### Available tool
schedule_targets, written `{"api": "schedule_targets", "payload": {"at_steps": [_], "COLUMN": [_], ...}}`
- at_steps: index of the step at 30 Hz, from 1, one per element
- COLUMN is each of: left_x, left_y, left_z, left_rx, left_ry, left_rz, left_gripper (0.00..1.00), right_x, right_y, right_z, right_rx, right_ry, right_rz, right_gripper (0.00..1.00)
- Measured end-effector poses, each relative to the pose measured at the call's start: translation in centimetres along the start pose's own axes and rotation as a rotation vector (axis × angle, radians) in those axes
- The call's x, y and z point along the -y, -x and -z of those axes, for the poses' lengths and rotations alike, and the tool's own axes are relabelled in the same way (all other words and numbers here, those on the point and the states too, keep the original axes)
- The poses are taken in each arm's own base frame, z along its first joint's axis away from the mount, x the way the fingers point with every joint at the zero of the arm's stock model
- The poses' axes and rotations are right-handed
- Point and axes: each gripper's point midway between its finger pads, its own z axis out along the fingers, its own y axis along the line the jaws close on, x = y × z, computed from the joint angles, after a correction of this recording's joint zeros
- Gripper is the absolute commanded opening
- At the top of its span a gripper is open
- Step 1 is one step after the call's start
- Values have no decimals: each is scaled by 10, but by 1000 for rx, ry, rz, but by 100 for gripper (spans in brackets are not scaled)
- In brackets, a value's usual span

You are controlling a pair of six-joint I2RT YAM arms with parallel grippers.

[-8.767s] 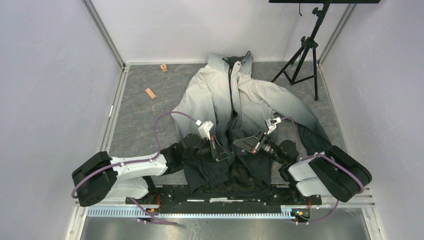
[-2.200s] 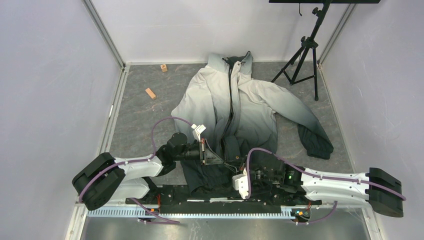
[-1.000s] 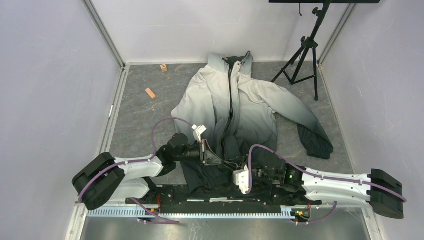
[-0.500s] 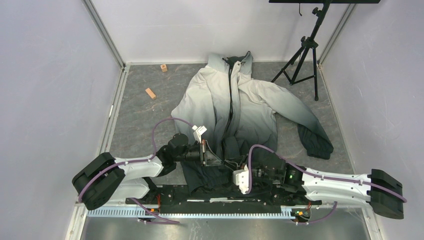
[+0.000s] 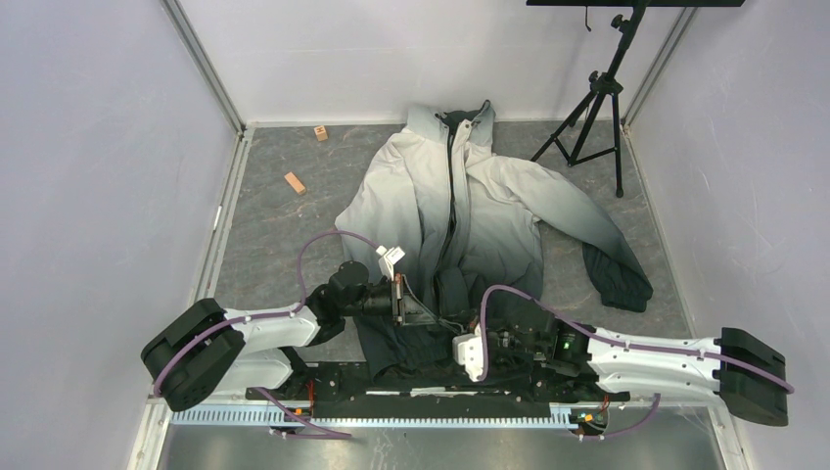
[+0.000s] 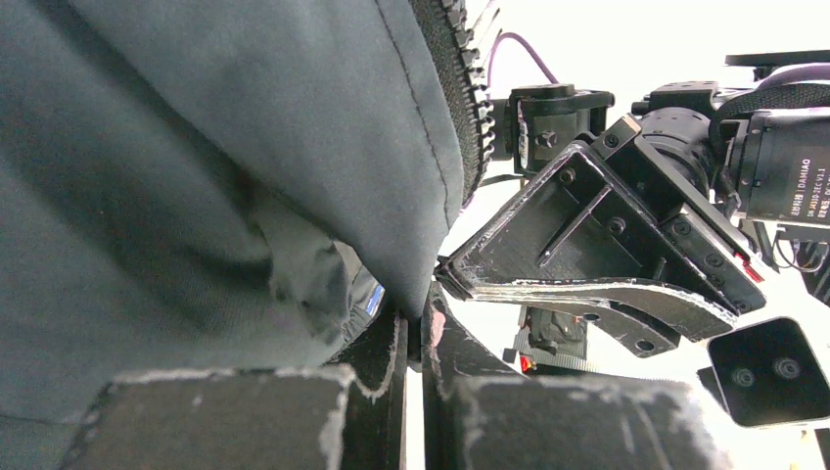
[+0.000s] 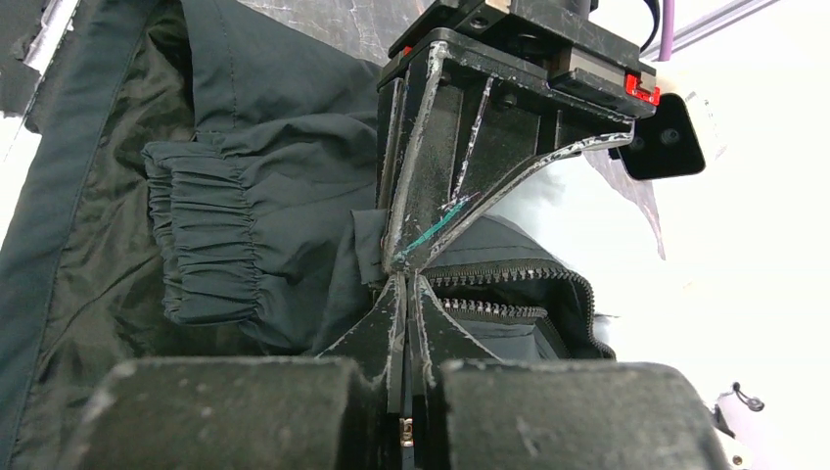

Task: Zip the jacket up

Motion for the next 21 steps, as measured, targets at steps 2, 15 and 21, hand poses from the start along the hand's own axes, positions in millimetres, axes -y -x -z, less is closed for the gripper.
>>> {"api": "schedule_targets", "payload": {"at_steps": [2, 15, 21], "left_x": [-1, 1, 2], "left_y": [-1, 3, 9], "left_z": [0, -5, -3], "left_rx": [-3, 10, 51], "left_ry": [4, 77, 120], "left_rz": [3, -24, -70], "left_gripper": [2, 2, 2], "right_x": [0, 28, 41], "right_y": [0, -14, -14], "right_z": [0, -8, -3], "right_rx": [-2, -154, -177], "right_ry": [2, -143, -214], "right_rz": [-2, -239, -275], "right_gripper": [0, 0, 0]}}
